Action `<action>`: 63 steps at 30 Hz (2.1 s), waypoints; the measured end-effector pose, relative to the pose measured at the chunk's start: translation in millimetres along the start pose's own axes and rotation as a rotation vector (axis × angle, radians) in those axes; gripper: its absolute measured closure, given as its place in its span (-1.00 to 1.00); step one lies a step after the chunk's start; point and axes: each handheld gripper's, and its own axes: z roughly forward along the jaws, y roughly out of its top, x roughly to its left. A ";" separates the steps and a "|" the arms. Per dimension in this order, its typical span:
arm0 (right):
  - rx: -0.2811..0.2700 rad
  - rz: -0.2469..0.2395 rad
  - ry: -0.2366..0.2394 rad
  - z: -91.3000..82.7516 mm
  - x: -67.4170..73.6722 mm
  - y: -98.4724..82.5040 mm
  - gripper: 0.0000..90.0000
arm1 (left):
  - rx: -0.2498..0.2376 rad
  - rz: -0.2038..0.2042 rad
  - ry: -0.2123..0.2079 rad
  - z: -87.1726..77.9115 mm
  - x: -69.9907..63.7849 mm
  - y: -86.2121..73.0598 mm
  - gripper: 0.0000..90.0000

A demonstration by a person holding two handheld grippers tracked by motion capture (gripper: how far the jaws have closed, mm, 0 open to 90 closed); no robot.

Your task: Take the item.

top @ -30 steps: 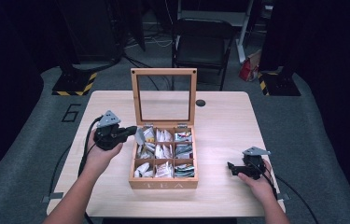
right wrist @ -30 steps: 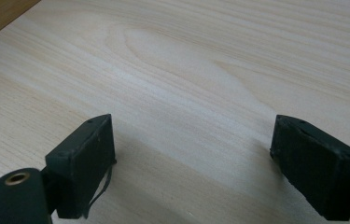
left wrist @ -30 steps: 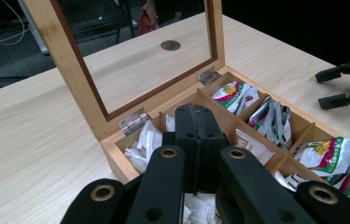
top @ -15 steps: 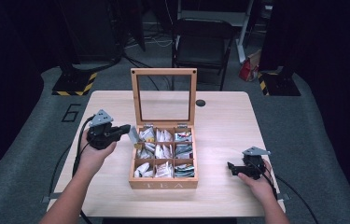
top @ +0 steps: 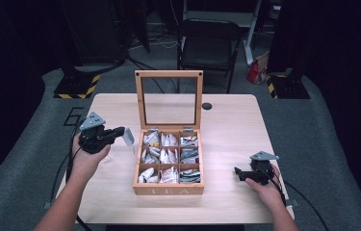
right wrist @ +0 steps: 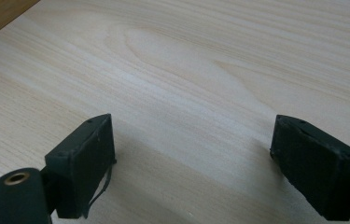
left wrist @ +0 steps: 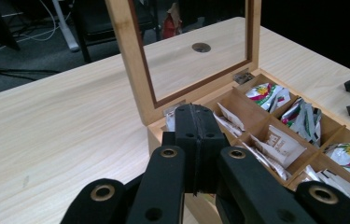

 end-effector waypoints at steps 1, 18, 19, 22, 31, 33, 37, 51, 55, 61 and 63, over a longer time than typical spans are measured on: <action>0.002 0.000 -0.002 -0.3 0.0 -0.1 -0.71 | -0.001 -0.008 0.004 -1.9 2.2 -0.6 1.00; 0.002 -0.002 -0.003 -0.4 -0.1 0.0 -0.71 | -0.008 -0.047 0.057 -18.8 22.7 -8.6 1.00; -0.001 -0.011 -0.007 -0.5 -0.8 0.1 -0.71 | -0.011 -0.048 0.064 -20.6 25.2 -9.4 1.00; 0.002 -0.001 -0.003 -0.4 0.0 0.0 -0.71 | -0.010 -0.057 0.071 -24.6 29.2 -10.3 1.00; 0.001 0.001 -0.005 -0.3 0.2 0.0 -0.71 | -0.013 -0.072 0.105 -35.1 41.0 -14.9 1.00; 0.002 0.001 -0.005 -0.3 0.1 0.0 -0.71 | -0.016 -0.078 0.108 -35.7 42.0 -15.6 1.00; 0.002 -0.001 -0.004 -0.4 0.0 0.0 -0.71 | -0.023 -0.090 0.121 -38.3 45.9 -17.7 1.00; 0.000 0.004 -0.005 -0.2 0.3 0.1 -0.71 | -0.025 -0.122 0.158 -46.8 60.5 -21.8 1.00; 0.002 -0.002 -0.003 -0.4 0.0 0.0 -0.71 | -0.022 -0.126 0.165 -48.3 63.4 -22.4 1.00; -0.001 0.006 -0.006 -0.1 0.5 0.1 -0.71 | -0.017 -0.128 0.175 -50.5 68.0 -23.2 1.00; 0.001 0.001 -0.003 -0.3 0.2 0.0 -0.71 | -0.017 -0.132 0.179 -51.2 69.8 -23.8 1.00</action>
